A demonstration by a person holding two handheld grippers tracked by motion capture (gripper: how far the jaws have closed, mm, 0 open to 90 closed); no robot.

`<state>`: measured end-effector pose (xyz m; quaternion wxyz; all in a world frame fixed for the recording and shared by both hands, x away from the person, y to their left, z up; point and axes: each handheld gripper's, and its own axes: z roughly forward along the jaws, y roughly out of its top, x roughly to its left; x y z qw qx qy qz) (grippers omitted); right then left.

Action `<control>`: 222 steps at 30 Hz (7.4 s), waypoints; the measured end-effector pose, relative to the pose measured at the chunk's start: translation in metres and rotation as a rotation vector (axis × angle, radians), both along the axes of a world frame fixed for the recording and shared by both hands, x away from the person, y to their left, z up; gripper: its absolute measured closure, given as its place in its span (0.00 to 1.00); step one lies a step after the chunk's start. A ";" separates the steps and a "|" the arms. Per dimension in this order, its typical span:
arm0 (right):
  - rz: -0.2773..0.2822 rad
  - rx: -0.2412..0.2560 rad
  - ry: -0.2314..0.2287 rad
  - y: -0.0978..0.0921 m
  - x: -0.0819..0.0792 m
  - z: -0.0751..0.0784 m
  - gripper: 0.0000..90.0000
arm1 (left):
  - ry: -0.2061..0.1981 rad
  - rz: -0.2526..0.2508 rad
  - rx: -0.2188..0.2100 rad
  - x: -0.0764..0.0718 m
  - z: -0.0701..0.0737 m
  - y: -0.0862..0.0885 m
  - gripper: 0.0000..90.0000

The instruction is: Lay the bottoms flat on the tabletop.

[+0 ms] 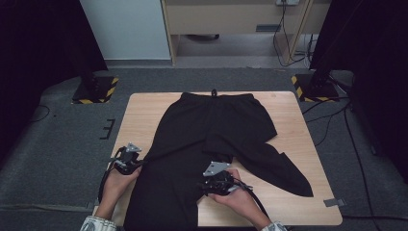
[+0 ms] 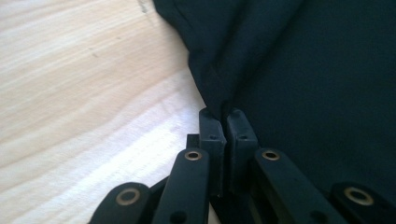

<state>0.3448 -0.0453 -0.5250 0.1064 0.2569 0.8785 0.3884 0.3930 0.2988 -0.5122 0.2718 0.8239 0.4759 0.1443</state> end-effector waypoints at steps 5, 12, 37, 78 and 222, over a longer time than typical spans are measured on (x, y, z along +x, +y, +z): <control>-0.082 0.014 -0.044 -0.041 0.004 0.018 0.46 | -0.044 -0.023 -0.056 -0.010 0.001 -0.007 0.69; -0.302 -0.004 -0.150 -0.135 0.010 0.028 0.45 | -0.146 -0.010 -0.116 -0.029 0.011 -0.028 0.40; -0.485 -0.049 0.036 -0.216 0.005 0.000 0.93 | -0.207 0.136 -0.138 -0.036 0.006 -0.011 0.19; -0.505 -0.004 0.083 -0.212 0.080 -0.001 0.98 | -0.293 0.046 -0.108 -0.026 0.002 -0.032 0.10; -0.463 0.100 0.136 -0.235 0.071 0.009 0.78 | -0.111 -0.268 -0.240 0.030 0.000 -0.232 0.96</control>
